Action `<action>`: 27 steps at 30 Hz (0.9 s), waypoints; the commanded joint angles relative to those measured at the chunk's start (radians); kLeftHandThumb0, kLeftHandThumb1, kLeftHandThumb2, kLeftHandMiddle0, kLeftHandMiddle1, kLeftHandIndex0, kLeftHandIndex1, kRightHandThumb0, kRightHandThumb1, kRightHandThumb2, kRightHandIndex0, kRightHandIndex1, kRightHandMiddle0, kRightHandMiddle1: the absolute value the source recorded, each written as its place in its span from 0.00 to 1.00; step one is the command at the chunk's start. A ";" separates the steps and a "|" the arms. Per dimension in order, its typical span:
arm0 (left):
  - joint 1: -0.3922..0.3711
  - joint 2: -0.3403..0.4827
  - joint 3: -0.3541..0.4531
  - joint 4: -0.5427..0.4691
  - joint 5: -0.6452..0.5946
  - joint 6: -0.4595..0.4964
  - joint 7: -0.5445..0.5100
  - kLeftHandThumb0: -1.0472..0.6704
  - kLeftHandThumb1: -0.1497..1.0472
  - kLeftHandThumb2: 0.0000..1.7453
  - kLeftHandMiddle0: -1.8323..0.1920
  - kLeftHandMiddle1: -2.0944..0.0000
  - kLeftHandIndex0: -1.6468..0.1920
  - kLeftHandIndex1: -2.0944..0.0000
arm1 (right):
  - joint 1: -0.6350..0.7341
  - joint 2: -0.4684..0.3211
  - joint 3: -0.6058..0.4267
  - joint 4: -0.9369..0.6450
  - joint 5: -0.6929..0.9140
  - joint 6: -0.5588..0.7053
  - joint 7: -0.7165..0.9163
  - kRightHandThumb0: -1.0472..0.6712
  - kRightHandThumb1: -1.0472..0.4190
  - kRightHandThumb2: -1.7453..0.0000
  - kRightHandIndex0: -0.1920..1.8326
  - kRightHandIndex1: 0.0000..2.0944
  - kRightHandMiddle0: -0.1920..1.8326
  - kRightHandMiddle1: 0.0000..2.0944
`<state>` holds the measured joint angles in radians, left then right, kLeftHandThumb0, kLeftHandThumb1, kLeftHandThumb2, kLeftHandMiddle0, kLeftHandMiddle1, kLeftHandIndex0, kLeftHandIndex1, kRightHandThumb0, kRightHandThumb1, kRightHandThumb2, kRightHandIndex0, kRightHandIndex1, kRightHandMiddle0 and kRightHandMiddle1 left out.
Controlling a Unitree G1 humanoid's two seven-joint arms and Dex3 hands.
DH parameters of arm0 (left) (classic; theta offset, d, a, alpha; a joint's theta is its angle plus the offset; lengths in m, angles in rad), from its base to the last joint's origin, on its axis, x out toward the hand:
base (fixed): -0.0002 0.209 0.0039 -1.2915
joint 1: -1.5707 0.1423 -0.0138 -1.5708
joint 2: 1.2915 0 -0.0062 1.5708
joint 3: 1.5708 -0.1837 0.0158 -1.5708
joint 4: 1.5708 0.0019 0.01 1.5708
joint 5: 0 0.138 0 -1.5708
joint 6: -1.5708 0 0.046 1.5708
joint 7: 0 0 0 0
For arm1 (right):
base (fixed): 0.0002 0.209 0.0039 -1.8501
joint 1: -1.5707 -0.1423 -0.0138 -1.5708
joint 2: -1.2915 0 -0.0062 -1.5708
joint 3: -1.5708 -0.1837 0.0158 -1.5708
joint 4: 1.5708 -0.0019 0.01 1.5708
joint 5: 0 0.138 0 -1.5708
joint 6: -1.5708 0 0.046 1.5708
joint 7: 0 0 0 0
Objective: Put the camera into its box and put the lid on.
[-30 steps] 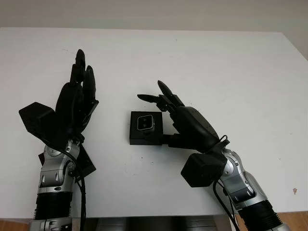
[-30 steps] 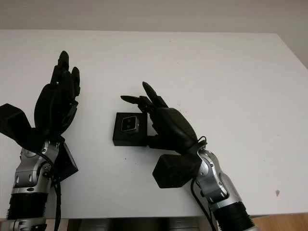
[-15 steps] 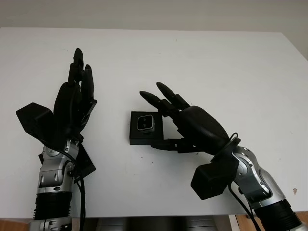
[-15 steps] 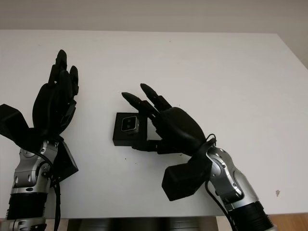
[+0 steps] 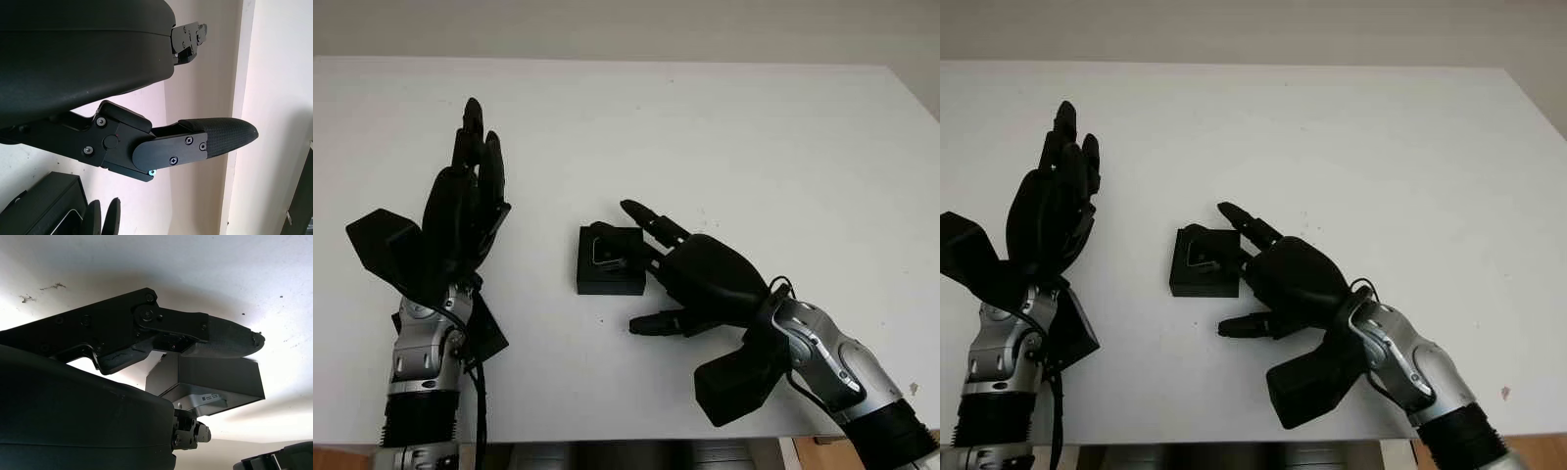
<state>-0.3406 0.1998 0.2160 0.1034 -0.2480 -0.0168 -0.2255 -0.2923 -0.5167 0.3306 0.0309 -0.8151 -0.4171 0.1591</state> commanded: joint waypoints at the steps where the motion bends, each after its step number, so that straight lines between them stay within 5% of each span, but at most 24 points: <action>1: 0.003 0.011 0.001 -0.017 0.000 0.002 -0.003 0.15 1.00 0.34 1.00 1.00 1.00 1.00 | -0.002 -0.019 0.009 0.005 -0.010 -0.001 0.007 0.07 0.00 0.64 0.01 0.02 0.08 0.03; 27: 0.002 0.024 0.012 -0.036 -0.021 0.024 -0.013 0.14 1.00 0.33 1.00 1.00 1.00 1.00 | 0.100 -0.085 -0.008 -0.103 -0.020 0.064 0.089 0.06 0.00 0.67 0.04 0.03 0.23 0.07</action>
<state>-0.3366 0.2152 0.2244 0.0775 -0.2692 0.0083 -0.2389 -0.2272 -0.5750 0.3238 -0.0646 -0.8360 -0.3602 0.2330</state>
